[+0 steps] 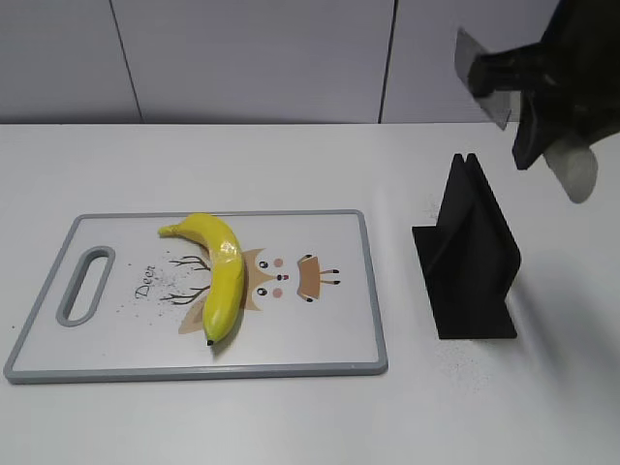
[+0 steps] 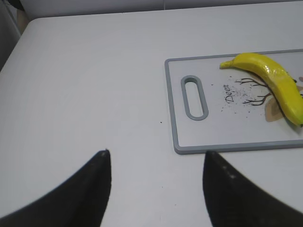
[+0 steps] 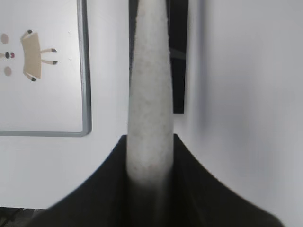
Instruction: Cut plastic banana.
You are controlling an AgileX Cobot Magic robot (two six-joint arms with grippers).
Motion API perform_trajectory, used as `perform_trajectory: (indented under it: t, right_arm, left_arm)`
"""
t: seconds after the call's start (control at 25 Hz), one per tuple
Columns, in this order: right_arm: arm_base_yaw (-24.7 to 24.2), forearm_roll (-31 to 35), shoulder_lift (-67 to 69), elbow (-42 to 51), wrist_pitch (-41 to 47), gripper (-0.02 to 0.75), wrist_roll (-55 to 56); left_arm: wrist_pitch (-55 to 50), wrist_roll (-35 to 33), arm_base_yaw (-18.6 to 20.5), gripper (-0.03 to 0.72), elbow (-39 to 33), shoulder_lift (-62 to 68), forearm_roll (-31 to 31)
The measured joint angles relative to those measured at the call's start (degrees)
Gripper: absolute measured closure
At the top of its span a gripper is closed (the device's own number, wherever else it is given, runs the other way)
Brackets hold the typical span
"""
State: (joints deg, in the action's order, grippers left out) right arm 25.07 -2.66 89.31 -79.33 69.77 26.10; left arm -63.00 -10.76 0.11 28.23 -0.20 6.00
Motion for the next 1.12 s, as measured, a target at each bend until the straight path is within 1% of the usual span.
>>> perform_trajectory:
  t: [0.12,0.28,0.4,0.52,0.68,0.8,0.84,1.0,1.12]
  right_arm:
    - [0.0,-0.43,-0.11,-2.87,-0.12,0.579,-3.27]
    - [0.05,-3.04,-0.13,-4.58,-1.39,0.579,-5.75]
    - [0.05,-2.66,0.11,-4.9,-3.06,0.579,-13.74]
    - [0.05,-1.48,1.98,-5.39,-3.48,0.579,-22.48]
    - [0.05,-0.79,6.56,-7.69,-3.55,0.579,-36.19]
    - [0.05,-0.79,9.82,-10.37,-3.55,0.579,-44.41]
    - [0.05,-0.46,10.8,-11.28,-3.63,0.579,-46.75]
    - [0.05,4.24,15.43,-13.69,-3.95,0.579,-57.34]
    - [0.05,9.59,18.68,-14.9,-4.11,0.579,-68.14]
  left_arm:
    - [0.0,0.0,0.0,0.099,0.0,0.12,-0.04]
    - [0.91,0.0,0.0,0.099,0.46,3.46,-0.36]
    - [4.72,-0.75,0.0,0.099,1.76,8.18,-0.36]
    - [10.19,-4.27,0.0,0.099,2.7,14.48,0.33]
    - [17.05,-10.87,0.0,0.099,4.62,25.18,3.97]
    - [19.33,-18.2,0.0,0.099,7.57,34.22,9.61]
    - [19.45,-21.57,0.0,0.099,9.0,37.49,11.86]
    - [19.26,-34.01,-0.18,0.099,15.75,48.91,19.07]
    - [17.78,-41.1,-1.51,0.099,21.76,56.23,21.59]
